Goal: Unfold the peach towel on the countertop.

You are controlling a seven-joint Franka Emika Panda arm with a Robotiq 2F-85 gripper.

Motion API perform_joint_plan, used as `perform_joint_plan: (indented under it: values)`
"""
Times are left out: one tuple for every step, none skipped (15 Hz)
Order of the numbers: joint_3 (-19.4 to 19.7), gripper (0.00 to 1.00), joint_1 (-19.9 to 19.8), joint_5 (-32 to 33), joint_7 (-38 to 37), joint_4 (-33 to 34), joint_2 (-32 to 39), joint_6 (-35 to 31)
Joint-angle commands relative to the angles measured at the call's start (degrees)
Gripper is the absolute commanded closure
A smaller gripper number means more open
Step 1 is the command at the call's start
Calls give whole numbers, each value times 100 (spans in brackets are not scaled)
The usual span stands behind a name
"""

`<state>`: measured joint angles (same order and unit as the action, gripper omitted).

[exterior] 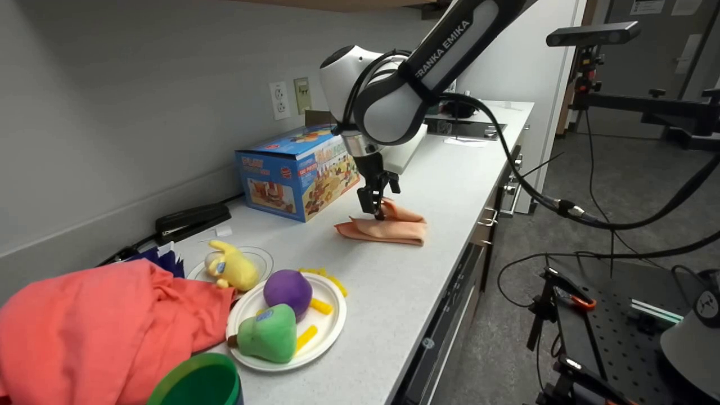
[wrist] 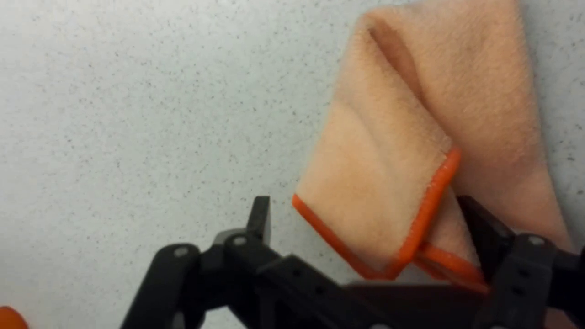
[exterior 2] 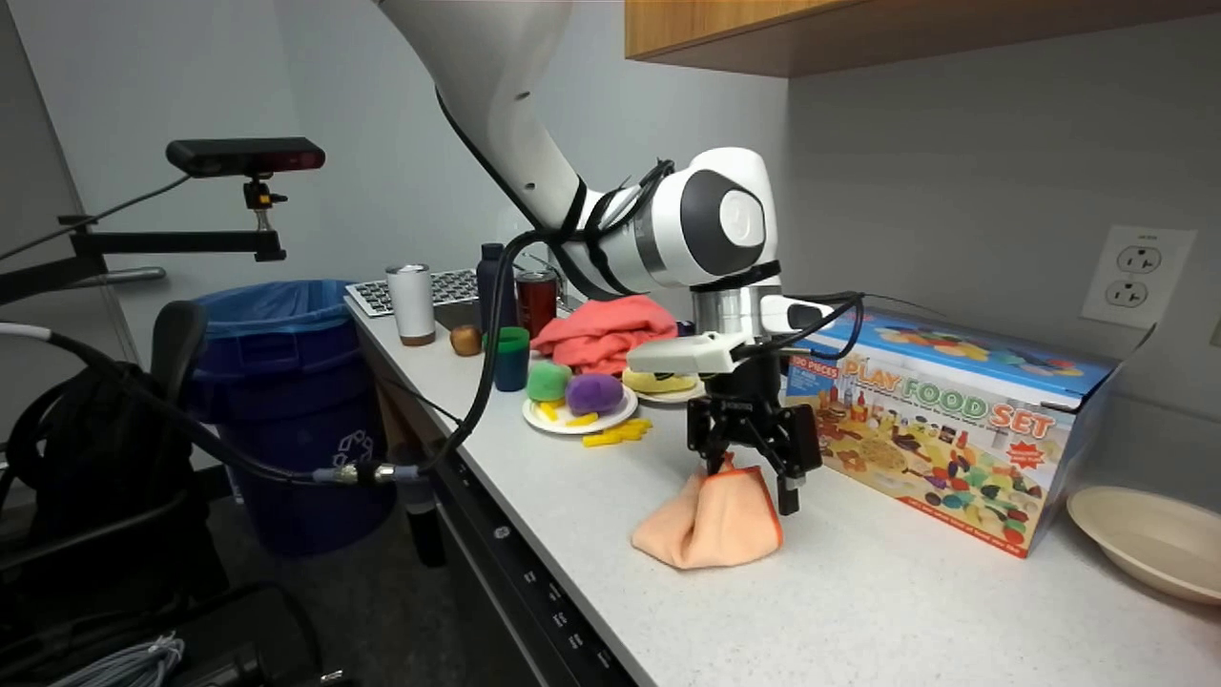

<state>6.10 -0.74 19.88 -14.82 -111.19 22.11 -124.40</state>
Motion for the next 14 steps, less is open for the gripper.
perform_joint_plan:
  values:
    - [233,0,49,158,-227,-46,-177,228]
    - [274,0,31,147,-249,-88,-227,266]
    - [333,0,16,165,-292,-134,-280,316]
    - [394,0,6,198,-348,-166,-313,376]
    - [469,0,5,287,-440,-200,-345,432]
    - [551,0,18,431,-568,-219,-368,506]
    - [627,0,22,597,-693,-232,-384,593]
    - [700,0,30,802,-842,-247,-400,692]
    - [762,0,38,1015,-987,-264,-414,780]
    - [802,0,40,1209,-1098,-285,-440,839]
    - [812,0,27,1336,-1167,-293,-461,887]
    - [769,0,3,1340,-1128,-321,-532,874]
    - [716,0,-15,1309,-1073,-333,-591,845]
    - [617,0,-34,1148,-860,-345,-690,813]
